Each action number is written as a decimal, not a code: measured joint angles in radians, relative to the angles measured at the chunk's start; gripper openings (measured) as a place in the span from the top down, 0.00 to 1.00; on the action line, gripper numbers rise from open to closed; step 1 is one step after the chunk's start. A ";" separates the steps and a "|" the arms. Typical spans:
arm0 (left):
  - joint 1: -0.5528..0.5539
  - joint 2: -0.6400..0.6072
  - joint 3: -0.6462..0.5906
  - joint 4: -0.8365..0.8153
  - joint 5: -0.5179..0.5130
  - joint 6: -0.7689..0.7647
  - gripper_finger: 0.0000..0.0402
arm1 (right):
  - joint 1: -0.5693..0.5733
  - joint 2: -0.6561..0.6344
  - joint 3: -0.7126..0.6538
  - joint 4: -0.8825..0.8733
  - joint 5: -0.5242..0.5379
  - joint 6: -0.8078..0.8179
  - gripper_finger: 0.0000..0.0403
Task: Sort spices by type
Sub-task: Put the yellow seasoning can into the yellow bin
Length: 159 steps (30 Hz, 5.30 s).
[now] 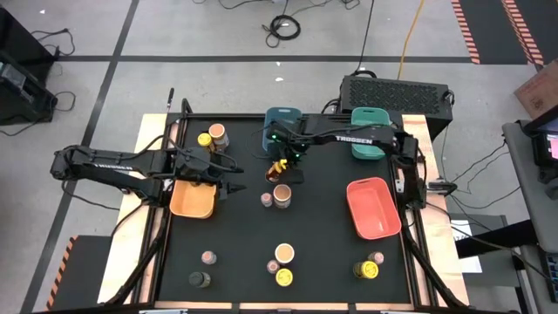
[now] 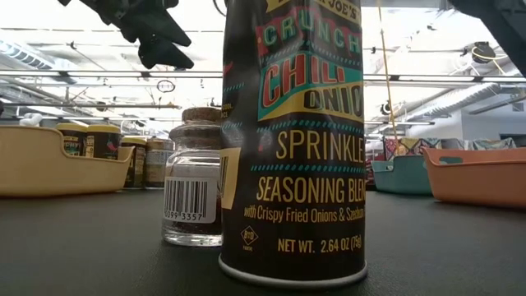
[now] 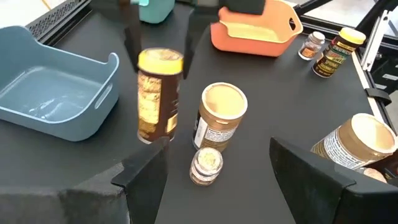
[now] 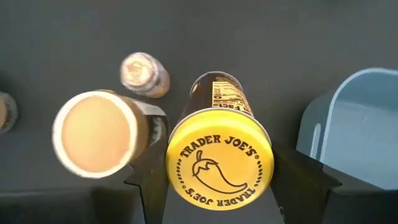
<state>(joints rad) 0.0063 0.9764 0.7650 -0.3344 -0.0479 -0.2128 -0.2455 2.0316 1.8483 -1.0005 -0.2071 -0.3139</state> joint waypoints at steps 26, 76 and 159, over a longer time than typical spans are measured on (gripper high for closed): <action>0.000 0.000 0.000 -0.008 0.000 0.037 0.31 | -0.003 0.063 0.006 -0.051 0.106 0.066 0.26; 0.180 0.423 0.081 0.457 0.077 0.070 0.31 | 0.103 -1.020 -1.287 0.916 0.161 0.364 0.29; 0.238 0.762 0.206 0.412 0.122 0.272 0.31 | 0.101 -1.020 -1.288 0.922 0.232 0.276 0.29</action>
<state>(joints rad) 0.2443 1.7382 0.9710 0.0773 0.0738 0.0593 -0.1440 1.0119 0.5602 -0.0784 0.0254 -0.0383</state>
